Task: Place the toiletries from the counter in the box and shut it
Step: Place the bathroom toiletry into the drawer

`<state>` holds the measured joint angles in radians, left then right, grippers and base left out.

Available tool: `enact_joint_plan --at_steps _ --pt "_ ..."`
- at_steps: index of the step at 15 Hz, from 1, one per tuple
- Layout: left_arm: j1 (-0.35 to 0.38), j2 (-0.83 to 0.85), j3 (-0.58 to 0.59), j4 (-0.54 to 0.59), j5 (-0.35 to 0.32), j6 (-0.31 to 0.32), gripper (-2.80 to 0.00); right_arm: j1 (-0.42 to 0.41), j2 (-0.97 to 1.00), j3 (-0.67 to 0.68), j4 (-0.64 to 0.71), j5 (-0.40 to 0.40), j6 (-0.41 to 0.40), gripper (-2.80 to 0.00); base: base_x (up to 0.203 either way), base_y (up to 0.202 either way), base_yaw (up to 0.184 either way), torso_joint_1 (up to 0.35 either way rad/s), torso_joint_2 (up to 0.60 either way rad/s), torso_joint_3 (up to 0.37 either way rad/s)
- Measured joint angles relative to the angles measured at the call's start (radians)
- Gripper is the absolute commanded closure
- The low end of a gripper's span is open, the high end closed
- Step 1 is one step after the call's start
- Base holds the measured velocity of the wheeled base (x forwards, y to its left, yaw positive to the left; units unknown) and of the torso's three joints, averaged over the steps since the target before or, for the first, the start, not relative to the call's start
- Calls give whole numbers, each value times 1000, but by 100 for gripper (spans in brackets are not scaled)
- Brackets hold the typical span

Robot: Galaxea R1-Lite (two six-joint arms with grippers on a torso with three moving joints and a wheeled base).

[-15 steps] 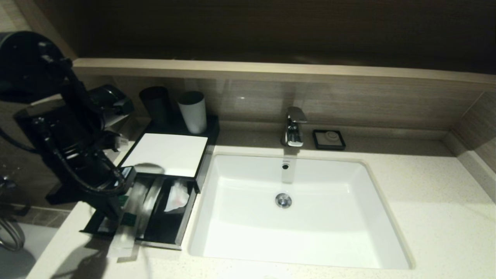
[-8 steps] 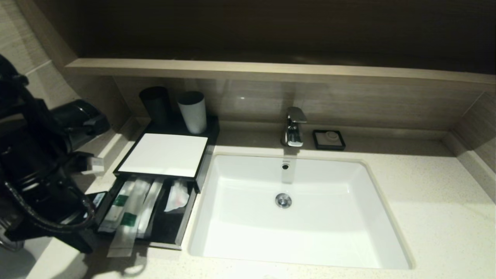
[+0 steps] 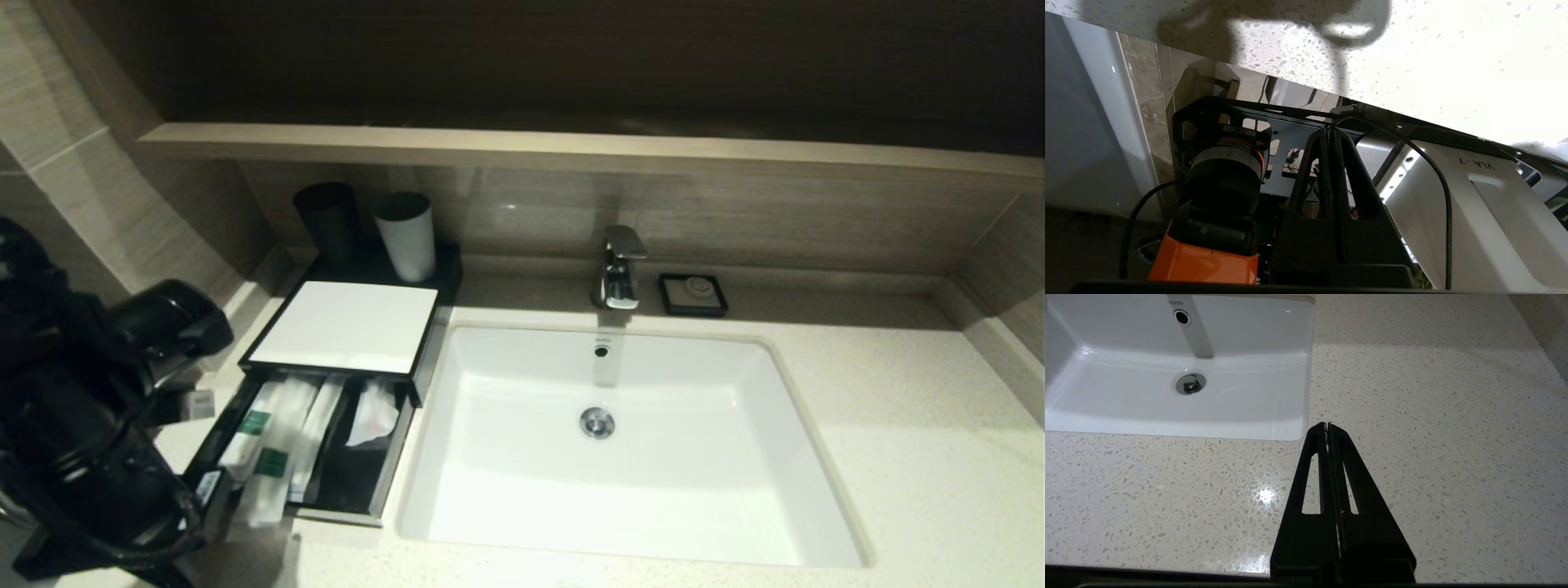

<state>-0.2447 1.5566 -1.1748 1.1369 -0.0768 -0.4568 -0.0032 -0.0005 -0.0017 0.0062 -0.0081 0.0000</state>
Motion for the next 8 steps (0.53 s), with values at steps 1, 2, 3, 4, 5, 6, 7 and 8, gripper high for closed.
enact_joint_plan --at_steps 1,2,3,4,5,6,7,8 --pt "-4 -5 29 -26 0 -2 0 0 0 0 0 1 0 0 0 0 0 0 0 0" --pt "-8 -7 55 -50 -1 -4 0 0 0 0 0 0 1 0 0 0 0 0 0 0" --pt "-9 -8 80 -76 -1 -5 0 0 0 0 0 0 0 0 0 0 0 0 0 0" --pt "-9 -7 104 -103 -1 -5 0 0 0 0 0 0 1 0 0 0 0 0 0 0" --pt "-10 -6 120 -128 -1 -8 0 0 0 0 0 0 2 0 0 0 0 0 0 0" --pt "-10 -4 132 -144 -1 -15 0 0 0 0 0 1 1 0 0 0 0 0 0 0" --pt "-11 0 138 -153 -1 -20 0 0 0 0 0 0 1 0 0 0 0 0 0 0" --pt "-11 5 142 -163 0 -22 0 0 0 0 0 0 0 0 0 0 0 0 0 0"
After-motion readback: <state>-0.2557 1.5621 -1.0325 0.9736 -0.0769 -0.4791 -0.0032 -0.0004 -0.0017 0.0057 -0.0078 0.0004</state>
